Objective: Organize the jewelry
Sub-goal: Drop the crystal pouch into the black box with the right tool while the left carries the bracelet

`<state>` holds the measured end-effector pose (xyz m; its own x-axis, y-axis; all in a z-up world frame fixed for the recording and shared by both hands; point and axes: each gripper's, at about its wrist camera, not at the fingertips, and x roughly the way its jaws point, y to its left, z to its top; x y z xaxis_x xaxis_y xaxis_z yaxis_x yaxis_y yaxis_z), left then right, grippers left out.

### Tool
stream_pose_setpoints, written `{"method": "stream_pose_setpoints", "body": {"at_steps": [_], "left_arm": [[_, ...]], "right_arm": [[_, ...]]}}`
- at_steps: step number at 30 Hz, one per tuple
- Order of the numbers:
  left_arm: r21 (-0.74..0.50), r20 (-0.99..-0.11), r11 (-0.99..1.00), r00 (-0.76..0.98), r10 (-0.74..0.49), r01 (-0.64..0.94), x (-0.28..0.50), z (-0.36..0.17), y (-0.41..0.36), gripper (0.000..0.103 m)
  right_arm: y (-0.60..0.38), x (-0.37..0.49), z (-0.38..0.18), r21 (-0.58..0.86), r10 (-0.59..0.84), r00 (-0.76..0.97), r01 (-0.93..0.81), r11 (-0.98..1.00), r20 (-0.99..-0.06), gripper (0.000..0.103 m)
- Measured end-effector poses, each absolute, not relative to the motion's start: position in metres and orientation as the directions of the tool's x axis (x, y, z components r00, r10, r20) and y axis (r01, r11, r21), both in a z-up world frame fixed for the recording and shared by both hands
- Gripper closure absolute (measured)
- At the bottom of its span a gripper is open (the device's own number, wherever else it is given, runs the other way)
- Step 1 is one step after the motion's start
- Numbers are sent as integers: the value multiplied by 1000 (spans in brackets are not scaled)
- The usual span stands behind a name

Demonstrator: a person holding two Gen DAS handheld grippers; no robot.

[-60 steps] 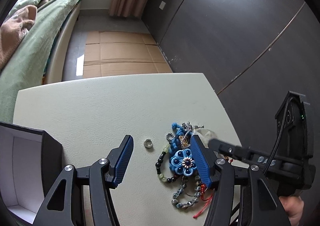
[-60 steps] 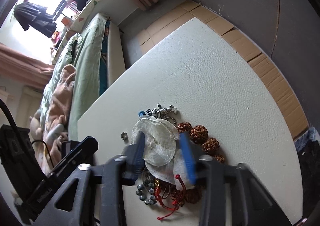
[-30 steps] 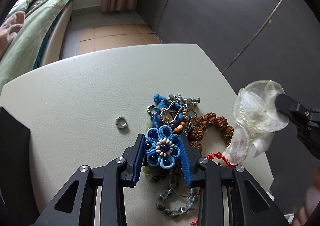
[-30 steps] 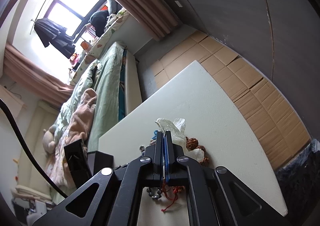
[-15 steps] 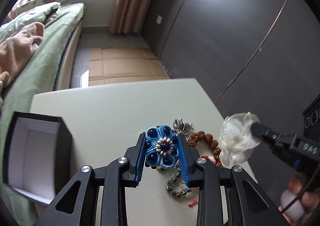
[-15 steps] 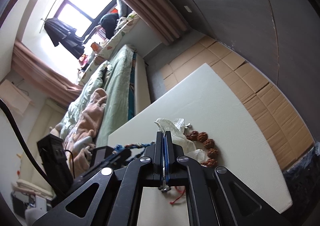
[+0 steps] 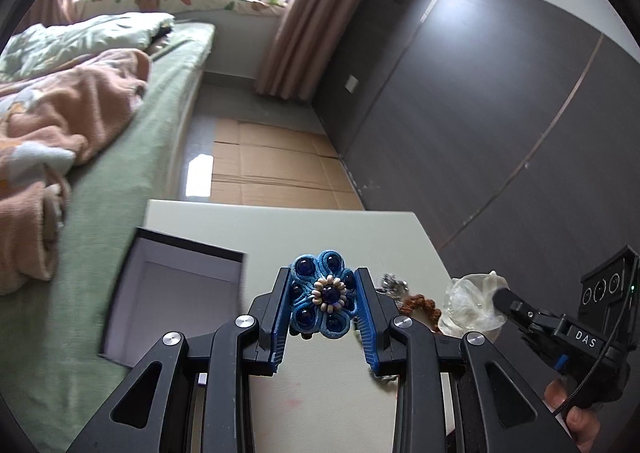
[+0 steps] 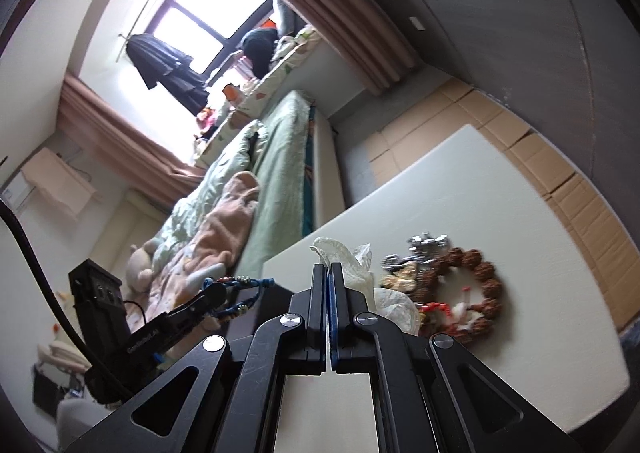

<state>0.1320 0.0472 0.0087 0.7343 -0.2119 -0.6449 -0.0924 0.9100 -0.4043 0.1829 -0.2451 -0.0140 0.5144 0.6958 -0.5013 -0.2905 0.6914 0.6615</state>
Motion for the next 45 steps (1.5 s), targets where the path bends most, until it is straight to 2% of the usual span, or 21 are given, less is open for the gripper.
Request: {"method": "stream_pose_setpoints", "body": {"at_steps": [8, 16, 20, 26, 30, 32, 34, 35, 42, 45], "left_arm": [[-410, -619, 899, 771, -150, -154, 114, 22, 89, 71], [-418, -619, 882, 779, -100, -219, 103, 25, 124, 71], [-429, -611, 870, 788, -82, -242, 97, 27, 140, 71], [-447, -617, 852, 783, -75, -271, 97, 23, 155, 71], [-454, -624, 847, 777, -81, -276, 97, 22, 159, 71], [-458, -622, 845, 779, -84, -275, 97, 22, 159, 71], [-459, -624, 845, 777, -87, -273, 98, 21, 159, 71], [-458, -626, 846, 774, -91, -272, 98, 21, 157, 71], [-453, -659, 853, 742, -126, -258, 104, 14, 146, 70], [-457, -670, 855, 727, -149, -246, 108, 10, 139, 65]], "right_arm": [[-201, 180, 4, 649, 742, 476, -382, 658, -472, 100], [-128, 183, 24, 596, 779, 393, -502, 627, -489, 100], [-104, 184, 11, 637, 820, 354, -517, 572, -450, 100], [-72, 189, -13, 659, 832, 292, -509, 553, -472, 100], [-60, 191, -24, 684, 848, 271, -504, 528, -455, 100], [-51, 193, -31, 685, 848, 243, -504, 526, -472, 92], [-44, 196, -38, 691, 839, 204, -486, 535, -505, 48], [-45, 197, -41, 694, 832, 208, -468, 547, -515, 43], [-74, 194, -33, 664, 791, 271, -433, 609, -549, 42], [-89, 190, -29, 649, 775, 289, -427, 630, -562, 42]]}}
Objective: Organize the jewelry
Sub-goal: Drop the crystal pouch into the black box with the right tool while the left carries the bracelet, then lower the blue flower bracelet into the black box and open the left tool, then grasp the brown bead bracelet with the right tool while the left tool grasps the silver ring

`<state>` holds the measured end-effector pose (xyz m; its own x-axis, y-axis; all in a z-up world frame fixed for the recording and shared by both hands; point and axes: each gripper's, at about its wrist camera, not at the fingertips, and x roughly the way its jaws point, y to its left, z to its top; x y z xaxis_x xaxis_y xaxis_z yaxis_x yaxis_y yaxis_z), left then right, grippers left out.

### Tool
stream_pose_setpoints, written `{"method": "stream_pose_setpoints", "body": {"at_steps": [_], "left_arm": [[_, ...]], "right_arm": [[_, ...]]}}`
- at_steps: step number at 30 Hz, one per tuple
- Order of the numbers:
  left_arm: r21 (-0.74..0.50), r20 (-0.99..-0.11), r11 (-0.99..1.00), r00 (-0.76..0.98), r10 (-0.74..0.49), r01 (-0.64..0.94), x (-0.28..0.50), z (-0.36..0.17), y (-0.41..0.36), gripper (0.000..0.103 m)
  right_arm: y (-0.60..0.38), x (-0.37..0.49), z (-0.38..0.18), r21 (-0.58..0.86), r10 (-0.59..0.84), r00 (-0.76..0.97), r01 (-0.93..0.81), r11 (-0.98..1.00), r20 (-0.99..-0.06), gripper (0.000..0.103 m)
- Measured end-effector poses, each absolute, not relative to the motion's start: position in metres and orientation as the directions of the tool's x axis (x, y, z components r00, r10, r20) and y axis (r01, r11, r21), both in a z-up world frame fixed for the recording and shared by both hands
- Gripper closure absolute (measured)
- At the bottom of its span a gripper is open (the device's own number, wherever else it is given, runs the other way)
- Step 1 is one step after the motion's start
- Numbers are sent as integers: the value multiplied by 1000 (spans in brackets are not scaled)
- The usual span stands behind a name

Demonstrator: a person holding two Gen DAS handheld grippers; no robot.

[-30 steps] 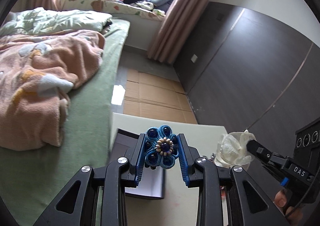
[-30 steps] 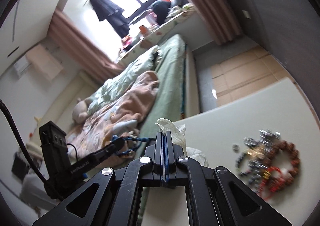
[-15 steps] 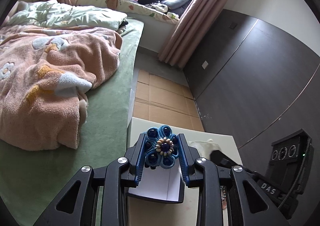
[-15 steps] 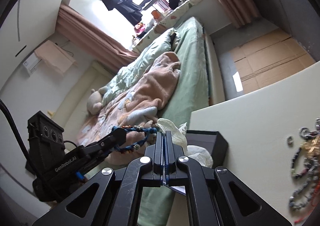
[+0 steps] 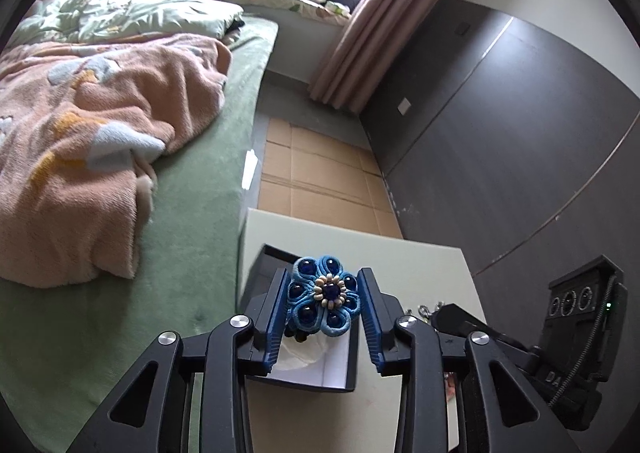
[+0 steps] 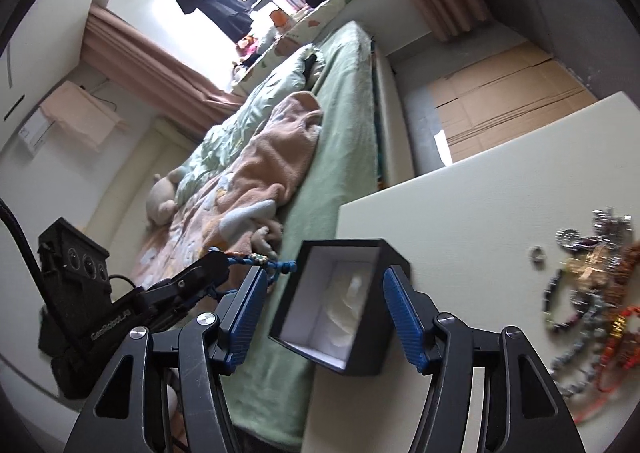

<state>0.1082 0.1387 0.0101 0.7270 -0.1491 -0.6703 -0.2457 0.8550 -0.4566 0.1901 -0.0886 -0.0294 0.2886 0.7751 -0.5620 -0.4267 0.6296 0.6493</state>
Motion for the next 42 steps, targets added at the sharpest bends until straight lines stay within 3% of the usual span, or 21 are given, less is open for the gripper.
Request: {"method": "stream_pose_setpoints", "body": {"at_steps": [4, 8, 9, 21, 40, 42], "left_arm": [[-452, -687, 858, 709, -159, -245, 112, 5, 129, 63], [-439, -686, 870, 709, -163, -225, 113, 5, 118, 35], [-429, -684, 876, 713, -154, -222, 112, 6, 116, 31], [-362, -713, 910, 688, -131, -203, 122, -1, 85, 31], [-276, -722, 960, 668, -180, -39, 159, -18, -4, 31], [-255, -727, 966, 666, -168, -34, 167, -23, -11, 35]], "right_arm": [[-107, 187, -28, 634, 753, 310, -409, 657, -580, 42], [-128, 185, -20, 632, 748, 321, -403, 662, -580, 42], [-132, 185, -18, 629, 747, 328, -404, 664, -578, 42], [-210, 195, -1, 571, 646, 435, -308, 761, -627, 42], [-275, 225, -38, 536, 510, 407, -58, 843, -758, 42], [-277, 229, -42, 525, 499, 400, -50, 850, -769, 42]]}}
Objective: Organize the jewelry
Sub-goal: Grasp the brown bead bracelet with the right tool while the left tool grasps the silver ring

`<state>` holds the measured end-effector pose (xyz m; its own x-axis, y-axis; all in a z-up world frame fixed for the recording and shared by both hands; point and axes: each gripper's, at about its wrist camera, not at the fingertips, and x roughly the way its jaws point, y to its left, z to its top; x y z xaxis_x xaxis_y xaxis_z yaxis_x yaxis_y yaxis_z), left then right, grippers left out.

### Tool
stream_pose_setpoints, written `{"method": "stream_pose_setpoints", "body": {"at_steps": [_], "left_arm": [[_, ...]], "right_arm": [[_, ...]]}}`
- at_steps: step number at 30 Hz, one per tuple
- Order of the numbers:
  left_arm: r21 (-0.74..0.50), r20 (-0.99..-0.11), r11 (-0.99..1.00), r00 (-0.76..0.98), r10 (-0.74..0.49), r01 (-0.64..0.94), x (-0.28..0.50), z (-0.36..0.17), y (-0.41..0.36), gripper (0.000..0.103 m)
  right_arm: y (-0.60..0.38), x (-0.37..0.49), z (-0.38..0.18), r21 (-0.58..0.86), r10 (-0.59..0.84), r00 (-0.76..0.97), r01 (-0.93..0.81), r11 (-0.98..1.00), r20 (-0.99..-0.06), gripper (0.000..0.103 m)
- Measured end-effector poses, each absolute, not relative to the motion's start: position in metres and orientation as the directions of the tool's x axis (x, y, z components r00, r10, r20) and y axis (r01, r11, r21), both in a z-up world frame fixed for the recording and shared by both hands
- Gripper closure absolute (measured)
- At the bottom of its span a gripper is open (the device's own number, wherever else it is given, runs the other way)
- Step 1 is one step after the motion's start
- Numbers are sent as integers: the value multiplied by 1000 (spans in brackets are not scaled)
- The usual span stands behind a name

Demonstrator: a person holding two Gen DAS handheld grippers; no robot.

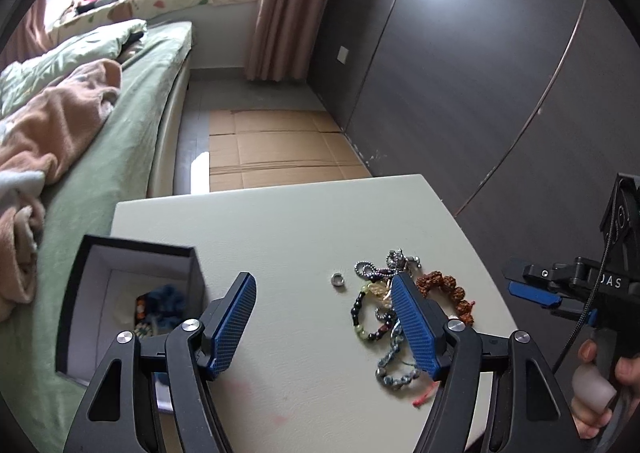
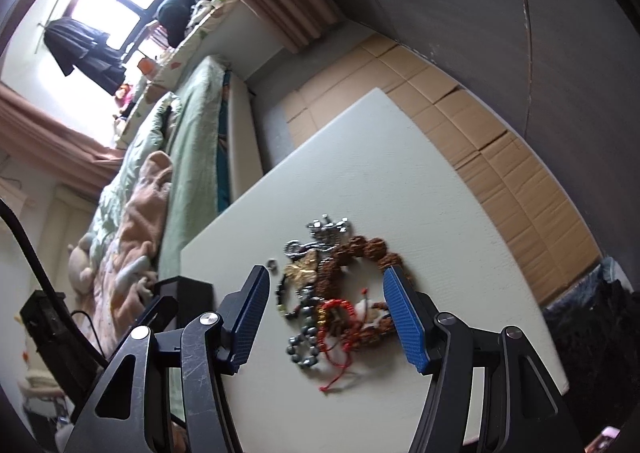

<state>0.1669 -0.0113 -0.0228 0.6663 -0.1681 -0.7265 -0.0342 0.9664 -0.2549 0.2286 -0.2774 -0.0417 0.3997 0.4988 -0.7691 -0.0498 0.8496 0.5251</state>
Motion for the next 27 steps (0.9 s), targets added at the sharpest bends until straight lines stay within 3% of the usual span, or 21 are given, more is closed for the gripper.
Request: {"method": "stream_pose_setpoints", "body": {"at_steps": [6, 13, 27], "left_arm": [[-244, -768, 969, 617, -174, -31, 188, -46, -21, 54], [-209, -800, 978, 575, -171, 0, 204, -65, -34, 59], [-122, -839, 991, 528, -130, 50, 229, -96, -52, 77]], "right_arm": [[-283, 242, -58, 479, 455, 355, -24, 878, -817, 52], [-280, 256, -74, 412, 398, 311, -23, 911, -863, 60], [-278, 272, -72, 432, 416, 305, -17, 902, -857, 60]]}}
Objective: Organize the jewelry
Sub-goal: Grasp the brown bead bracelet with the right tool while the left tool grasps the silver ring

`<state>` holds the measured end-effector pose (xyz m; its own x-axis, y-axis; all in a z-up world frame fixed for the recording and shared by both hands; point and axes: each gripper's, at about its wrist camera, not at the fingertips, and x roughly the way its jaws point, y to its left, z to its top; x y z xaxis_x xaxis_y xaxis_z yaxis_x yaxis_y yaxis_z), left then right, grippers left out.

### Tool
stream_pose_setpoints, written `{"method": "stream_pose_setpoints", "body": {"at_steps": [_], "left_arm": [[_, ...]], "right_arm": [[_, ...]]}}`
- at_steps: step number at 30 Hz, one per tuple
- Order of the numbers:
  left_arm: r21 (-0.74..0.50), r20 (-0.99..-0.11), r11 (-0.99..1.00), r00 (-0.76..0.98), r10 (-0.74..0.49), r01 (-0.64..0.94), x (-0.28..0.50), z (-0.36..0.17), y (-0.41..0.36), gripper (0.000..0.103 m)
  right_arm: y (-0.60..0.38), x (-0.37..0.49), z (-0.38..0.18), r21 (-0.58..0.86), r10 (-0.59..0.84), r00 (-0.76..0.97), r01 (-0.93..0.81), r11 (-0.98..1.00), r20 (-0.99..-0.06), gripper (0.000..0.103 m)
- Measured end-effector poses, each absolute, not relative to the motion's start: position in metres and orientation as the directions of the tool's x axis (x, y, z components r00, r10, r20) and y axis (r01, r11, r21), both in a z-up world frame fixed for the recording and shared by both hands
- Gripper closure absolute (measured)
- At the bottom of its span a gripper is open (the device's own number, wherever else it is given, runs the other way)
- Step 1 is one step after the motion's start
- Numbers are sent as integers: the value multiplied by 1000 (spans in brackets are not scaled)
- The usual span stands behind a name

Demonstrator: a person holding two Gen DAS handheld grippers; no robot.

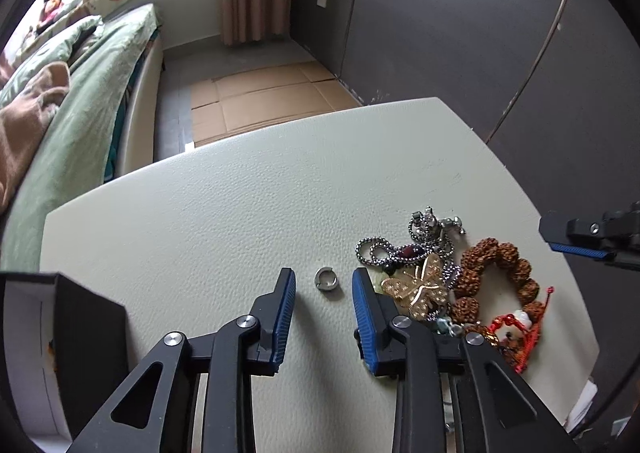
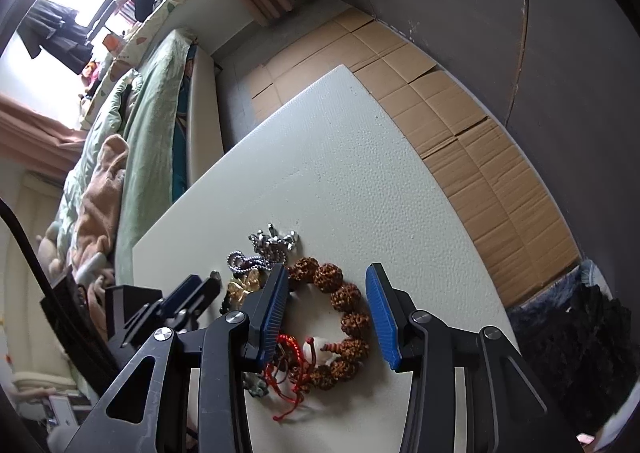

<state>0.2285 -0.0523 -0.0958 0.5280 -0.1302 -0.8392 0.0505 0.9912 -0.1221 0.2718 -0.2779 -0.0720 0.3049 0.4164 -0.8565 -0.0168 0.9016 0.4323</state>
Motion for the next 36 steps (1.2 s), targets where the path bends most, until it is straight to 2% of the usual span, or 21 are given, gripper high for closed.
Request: {"method": "stream_pose_setpoints", "body": {"at_steps": [4, 6, 18, 26, 27, 28, 32, 36], "left_arm": [[-88, -834, 994, 542, -109, 64, 232, -98, -59, 82], [-65, -834, 995, 543, -94, 73, 233, -98, -64, 90], [-99, -810, 993, 575, -116, 60, 221, -78, -56, 90], [-133, -780, 991, 613, -126, 35, 203, -56, -44, 90], [-135, -774, 990, 621, -127, 34, 200, -53, -43, 90], [-138, -768, 990, 628, -127, 31, 196, -49, -41, 90], [-155, -749, 988, 650, -127, 14, 184, -39, -33, 90], [-168, -731, 986, 672, -123, -3, 174, -28, -25, 90]], "right_arm": [[-276, 274, -71, 429, 414, 306, -22, 903, -857, 60], [-276, 276, -72, 426, 412, 304, -22, 905, -859, 60], [-268, 273, -87, 351, 354, 256, -58, 934, -900, 60], [-246, 266, -95, 214, 246, 264, -144, 966, -933, 60], [-244, 264, -94, 198, 234, 271, -151, 968, -934, 66], [-241, 263, -95, 188, 230, 276, -170, 967, -933, 82], [-239, 259, -93, 183, 234, 291, -193, 964, -928, 82], [-249, 248, -71, 256, 309, 346, -192, 947, -886, 82]]}}
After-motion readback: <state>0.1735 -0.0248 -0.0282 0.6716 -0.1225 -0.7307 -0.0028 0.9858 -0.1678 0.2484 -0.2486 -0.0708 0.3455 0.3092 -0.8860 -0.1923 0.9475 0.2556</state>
